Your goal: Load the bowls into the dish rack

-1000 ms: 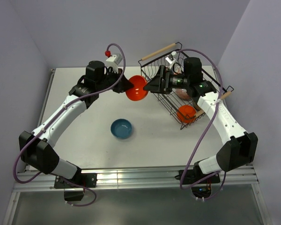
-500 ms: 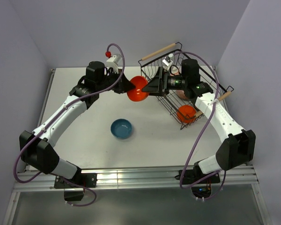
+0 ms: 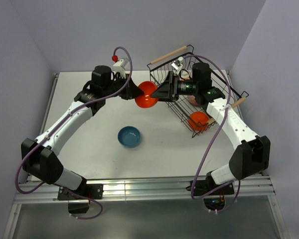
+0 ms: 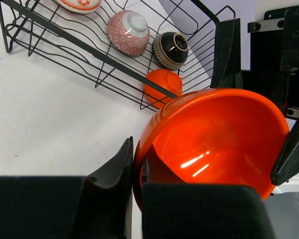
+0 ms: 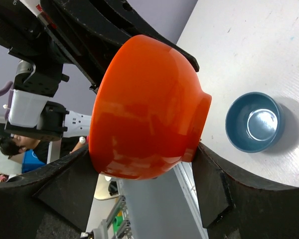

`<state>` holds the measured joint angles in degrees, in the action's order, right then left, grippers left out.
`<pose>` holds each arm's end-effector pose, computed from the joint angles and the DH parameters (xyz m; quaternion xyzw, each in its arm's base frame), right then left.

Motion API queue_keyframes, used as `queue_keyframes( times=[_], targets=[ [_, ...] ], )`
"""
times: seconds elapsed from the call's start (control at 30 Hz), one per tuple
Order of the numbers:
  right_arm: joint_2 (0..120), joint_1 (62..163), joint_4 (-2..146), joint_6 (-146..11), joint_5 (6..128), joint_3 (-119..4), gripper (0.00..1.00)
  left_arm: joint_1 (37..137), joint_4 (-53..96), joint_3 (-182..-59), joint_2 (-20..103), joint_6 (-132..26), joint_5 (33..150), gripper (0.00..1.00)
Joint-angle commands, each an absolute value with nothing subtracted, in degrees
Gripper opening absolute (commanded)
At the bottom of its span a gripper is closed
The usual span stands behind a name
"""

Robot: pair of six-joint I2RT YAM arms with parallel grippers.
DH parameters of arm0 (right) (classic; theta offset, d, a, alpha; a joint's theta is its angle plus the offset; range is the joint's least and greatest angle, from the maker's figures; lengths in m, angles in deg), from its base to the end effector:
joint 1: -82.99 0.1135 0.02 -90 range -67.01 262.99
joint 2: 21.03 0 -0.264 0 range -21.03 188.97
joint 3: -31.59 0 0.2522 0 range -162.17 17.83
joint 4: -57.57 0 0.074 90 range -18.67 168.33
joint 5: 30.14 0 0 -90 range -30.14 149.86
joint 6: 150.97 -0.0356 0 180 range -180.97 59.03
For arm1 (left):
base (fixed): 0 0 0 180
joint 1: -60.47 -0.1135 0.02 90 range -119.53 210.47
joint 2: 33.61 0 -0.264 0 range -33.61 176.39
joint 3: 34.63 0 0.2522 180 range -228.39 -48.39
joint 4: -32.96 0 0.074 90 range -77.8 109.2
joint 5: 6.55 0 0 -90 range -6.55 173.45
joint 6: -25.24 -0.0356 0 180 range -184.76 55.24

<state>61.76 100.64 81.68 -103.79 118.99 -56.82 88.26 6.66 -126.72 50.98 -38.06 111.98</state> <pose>0.3008 0.1278 0.3708 -0.1276 0.7517 0.6019 0.2375 0.2971 -0.1758 0.3753 0.1509 0.7866 -0.4364 0.4099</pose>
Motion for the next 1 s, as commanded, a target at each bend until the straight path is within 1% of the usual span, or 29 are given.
queue_keyframes(
  times=[0.0,0.27,0.47,0.53,0.57,0.63,0.67,0.73,0.77,0.87,0.9,0.97],
  targets=[
    [62.0,101.4,79.8,-104.4,120.2,-57.1,0.70,88.6,11.8,-127.2,50.3,-37.0,114.1,0.00],
    [62.6,101.9,81.4,-103.7,119.0,-57.8,0.81,88.6,11.5,-126.9,50.1,-37.5,113.5,0.00],
    [62.6,101.8,82.6,-102.6,117.9,-58.2,0.74,88.6,11.5,-126.4,50.0,-37.6,113.2,0.00],
    [62.6,101.8,82.3,-102.5,118.0,-58.1,0.68,88.6,11.5,-126.4,50.0,-37.6,113.2,0.00],
    [62.6,101.8,82.1,-102.6,118.0,-57.8,0.58,88.6,11.5,-126.4,50.0,-37.5,113.2,0.00],
    [62.5,101.8,81.2,-102.9,118.7,-57.6,0.44,88.5,11.1,-126.4,50.2,-37.6,113.2,0.04],
    [62.4,101.7,80.9,-103.0,118.9,-57.5,0.26,88.6,11.1,-126.3,50.1,-37.6,113.2,0.08],
    [62.3,101.9,81.0,-102.7,119.0,-57.6,0.08,88.6,11.0,-126.2,50.2,-37.5,113.1,0.15],
    [62.4,101.7,81.5,-101.9,118.8,-57.9,0.00,88.6,10.8,-126.2,50.3,-37.4,112.9,0.23],
    [62.1,101.7,82.1,-101.6,118.7,-58.0,0.00,88.6,10.6,-126.3,50.3,-37.3,112.6,0.33],
    [61.9,101.7,82.1,-101.6,118.7,-58.0,0.00,88.6,10.4,-126.3,50.2,-37.3,112.5,0.39],
    [61.7,101.7,82.0,-101.5,118.6,-57.8,0.00,88.6,10.3,-126.2,50.2,-37.4,112.3,0.42]
  ],
)
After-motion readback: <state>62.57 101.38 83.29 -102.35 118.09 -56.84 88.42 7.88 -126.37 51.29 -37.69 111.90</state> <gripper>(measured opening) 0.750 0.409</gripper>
